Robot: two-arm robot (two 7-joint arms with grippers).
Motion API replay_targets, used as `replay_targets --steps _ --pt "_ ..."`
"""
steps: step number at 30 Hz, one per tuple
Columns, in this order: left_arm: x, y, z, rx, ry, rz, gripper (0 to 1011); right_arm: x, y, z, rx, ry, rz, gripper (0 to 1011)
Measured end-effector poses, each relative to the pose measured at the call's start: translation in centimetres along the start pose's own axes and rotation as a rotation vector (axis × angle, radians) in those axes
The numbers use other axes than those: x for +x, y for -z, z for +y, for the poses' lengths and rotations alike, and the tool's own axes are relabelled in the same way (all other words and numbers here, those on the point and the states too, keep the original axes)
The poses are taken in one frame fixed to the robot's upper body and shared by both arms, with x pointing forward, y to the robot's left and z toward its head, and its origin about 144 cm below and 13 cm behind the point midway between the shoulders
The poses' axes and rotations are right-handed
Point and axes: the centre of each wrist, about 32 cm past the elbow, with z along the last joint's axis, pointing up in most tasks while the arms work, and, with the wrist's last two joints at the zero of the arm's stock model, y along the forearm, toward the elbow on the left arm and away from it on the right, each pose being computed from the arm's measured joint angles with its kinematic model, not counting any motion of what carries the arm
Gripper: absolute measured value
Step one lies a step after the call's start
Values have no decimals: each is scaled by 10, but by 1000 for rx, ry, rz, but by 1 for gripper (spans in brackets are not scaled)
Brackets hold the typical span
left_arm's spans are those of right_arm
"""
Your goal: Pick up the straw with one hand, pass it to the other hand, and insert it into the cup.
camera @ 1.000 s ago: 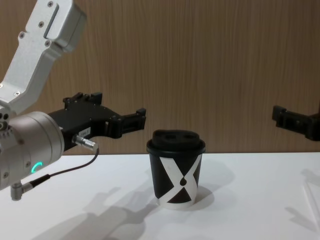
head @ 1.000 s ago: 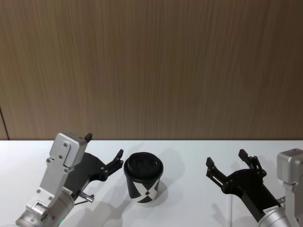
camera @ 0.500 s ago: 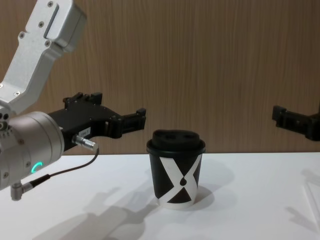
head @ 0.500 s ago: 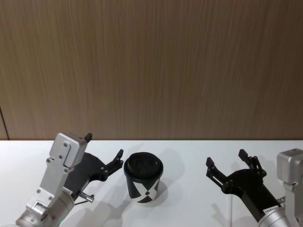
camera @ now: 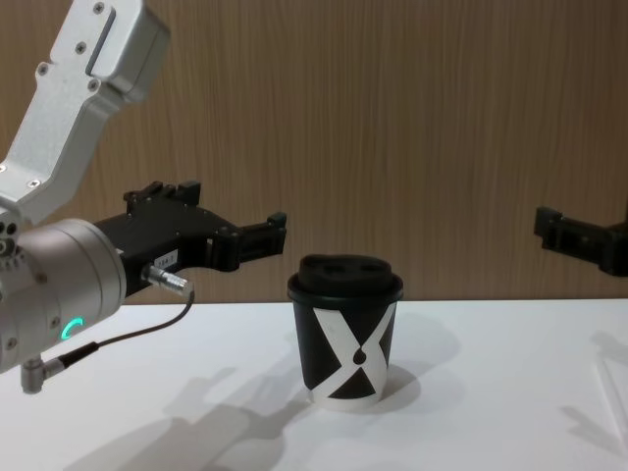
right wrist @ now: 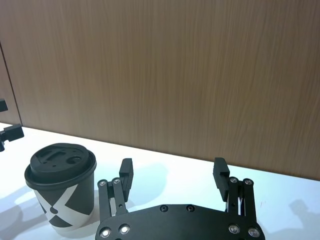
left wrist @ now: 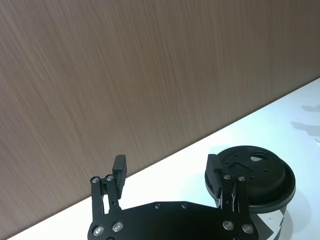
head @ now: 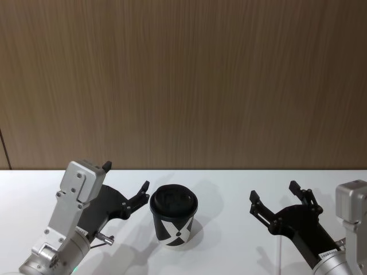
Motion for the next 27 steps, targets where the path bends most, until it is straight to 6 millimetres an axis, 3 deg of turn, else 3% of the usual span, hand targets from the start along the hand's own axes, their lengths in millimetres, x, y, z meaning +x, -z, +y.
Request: replay_targets --steps 27 --pt "0 0 0 0 0 0 1000 4 -23 -7 -130 8 45 1001"
